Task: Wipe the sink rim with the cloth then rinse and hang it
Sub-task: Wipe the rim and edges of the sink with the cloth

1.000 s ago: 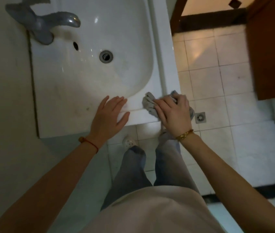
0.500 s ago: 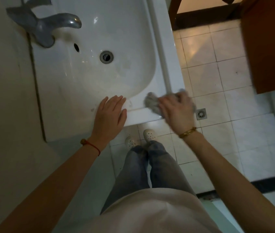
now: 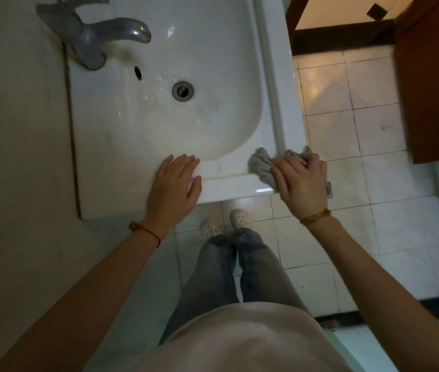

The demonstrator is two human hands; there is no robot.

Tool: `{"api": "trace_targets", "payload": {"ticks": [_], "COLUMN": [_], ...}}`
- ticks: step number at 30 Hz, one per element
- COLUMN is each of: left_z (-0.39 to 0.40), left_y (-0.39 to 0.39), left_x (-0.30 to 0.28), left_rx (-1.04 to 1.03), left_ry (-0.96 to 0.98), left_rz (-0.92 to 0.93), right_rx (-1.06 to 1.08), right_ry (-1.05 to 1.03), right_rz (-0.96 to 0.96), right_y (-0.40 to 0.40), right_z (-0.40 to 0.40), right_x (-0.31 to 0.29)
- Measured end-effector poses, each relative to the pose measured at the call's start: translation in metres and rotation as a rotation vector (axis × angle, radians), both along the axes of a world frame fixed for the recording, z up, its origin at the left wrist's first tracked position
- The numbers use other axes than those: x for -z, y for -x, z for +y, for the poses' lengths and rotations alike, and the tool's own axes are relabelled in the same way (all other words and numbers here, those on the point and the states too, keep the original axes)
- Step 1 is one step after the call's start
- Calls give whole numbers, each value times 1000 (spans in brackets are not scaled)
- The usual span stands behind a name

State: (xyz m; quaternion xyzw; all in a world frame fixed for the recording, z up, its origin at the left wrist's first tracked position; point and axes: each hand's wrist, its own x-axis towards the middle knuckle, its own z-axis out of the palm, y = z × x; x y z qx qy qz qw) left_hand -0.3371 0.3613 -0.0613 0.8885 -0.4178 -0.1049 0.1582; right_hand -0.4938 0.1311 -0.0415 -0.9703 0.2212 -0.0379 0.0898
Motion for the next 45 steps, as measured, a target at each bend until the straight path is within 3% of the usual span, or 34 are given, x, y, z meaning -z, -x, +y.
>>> {"api": "trace_targets", "payload": {"ticks": [3,8,12,15,18,21,25,28,31,34,39,45], "left_z": [-1,0,1,-1,0,2,1,1,2,18,71,87], "left_y": [1,1,1,1,0,-1,0,0,0,-5,-19,-15], "left_x": [-1,-2,-2,-1,1,2,1,1,-4,-7,-2,7], "left_rx": [-9,12,-6,-9,-4,-1,-8,-14,-21,-92,-273,-315], "left_ry": [5,2,-3,-13,-14,1,5,-10,7,50,64,53], "left_rz": [5,2,11,22,21,23,32,39,39,-31,-143,-122], "right_rx": [87,-214,-24,118,-5,-193,-34,42,-114,-327,-298,-683], "right_ry": [-36,-64,-13,-13,-68,-50,15,-10,-84,-146,-272,-381], "right_rz": [-1,14,8,8,-21,-34,-21,-15,-6,10,-21,159], "right_y": [-14,-43,-7,-10,-40,-38,-2,-8,-36,-40,-61,-154], "right_z": [22,75,8,21,78,69,1,18,64,53,30,90], "right_x": [0,1,-2,-3,0,-1,-3,-1,1,0,-2,14]}}
